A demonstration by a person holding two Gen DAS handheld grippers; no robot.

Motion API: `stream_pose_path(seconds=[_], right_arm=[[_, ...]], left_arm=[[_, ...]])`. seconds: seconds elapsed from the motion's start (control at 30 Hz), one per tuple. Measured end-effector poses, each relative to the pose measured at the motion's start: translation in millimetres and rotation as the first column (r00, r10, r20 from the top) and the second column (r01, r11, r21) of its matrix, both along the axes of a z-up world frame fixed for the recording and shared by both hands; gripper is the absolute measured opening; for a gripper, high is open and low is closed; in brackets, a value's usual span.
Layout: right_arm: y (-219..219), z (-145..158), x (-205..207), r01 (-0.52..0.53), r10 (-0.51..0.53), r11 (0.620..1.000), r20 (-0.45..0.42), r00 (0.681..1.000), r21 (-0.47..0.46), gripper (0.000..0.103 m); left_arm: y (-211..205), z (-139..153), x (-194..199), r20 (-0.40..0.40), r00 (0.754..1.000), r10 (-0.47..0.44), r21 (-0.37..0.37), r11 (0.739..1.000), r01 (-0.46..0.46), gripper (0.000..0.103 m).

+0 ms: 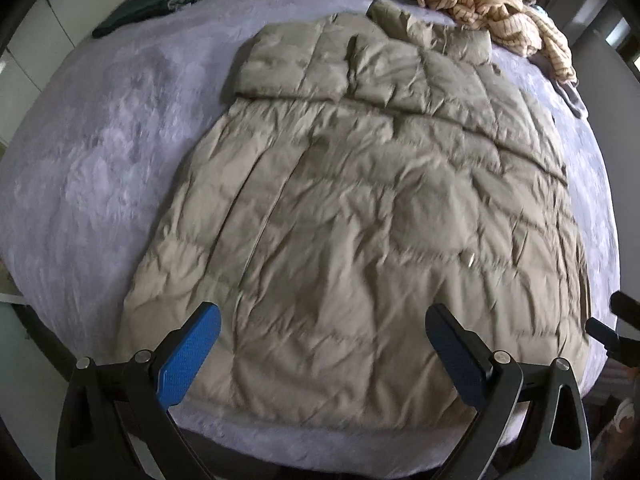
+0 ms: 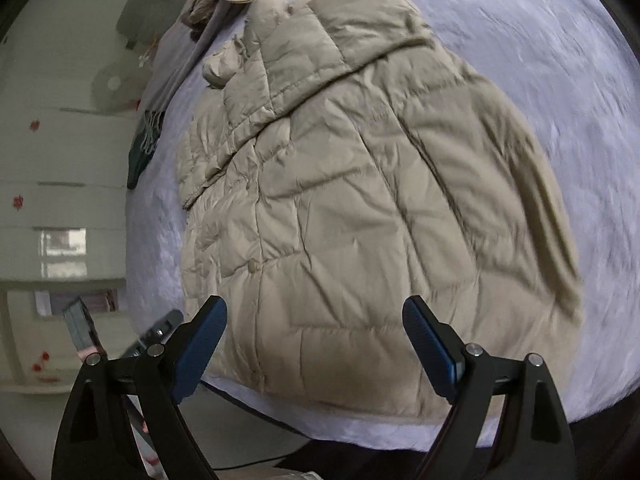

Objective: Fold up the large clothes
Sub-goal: 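Move both tools to the coat hem to begin folding it toward the collar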

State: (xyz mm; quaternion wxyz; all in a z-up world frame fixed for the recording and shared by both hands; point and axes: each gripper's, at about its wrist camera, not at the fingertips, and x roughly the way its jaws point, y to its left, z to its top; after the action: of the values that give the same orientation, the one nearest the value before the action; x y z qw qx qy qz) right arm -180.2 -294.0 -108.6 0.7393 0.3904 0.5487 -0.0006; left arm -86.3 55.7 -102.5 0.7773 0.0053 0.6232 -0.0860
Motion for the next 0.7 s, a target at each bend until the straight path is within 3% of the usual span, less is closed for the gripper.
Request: stream_pose_path(seconds=[0.17,0.4,0.57,0.7], right_arm=[[19.6,-12.8,-30.6,0.077,-0.076,0.997,-0.034,0.996,0.024,0.091],[37.5,-30.0,-71.6,0.209,-0.203,0.973,-0.06,0.977,0.103,0.091],[38.4,-33.4,-93.9,0.275,-0.27,0.954,-0.051,0.961,0.121,0.091],[30.7,-42.7,-110.7,0.346,-0.339,0.925,-0.066,0.938,0.16,0.091]], left_arm=[[40.8,-15.3,-26.8,-0.031,1.0,0.001,-0.033,0.999,-0.002,0.102],[101.4,-26.1,-53.8,-0.088,0.996,0.026,-0.16,0.986,-0.039,0.102],[125.0,-50.7,-59.5,-0.206,0.976,0.064,-0.331,0.934,-0.131,0.102],[129.5,-73.4,-59.6,-0.279,0.956,0.093,-0.394,0.897,-0.202,0.102]])
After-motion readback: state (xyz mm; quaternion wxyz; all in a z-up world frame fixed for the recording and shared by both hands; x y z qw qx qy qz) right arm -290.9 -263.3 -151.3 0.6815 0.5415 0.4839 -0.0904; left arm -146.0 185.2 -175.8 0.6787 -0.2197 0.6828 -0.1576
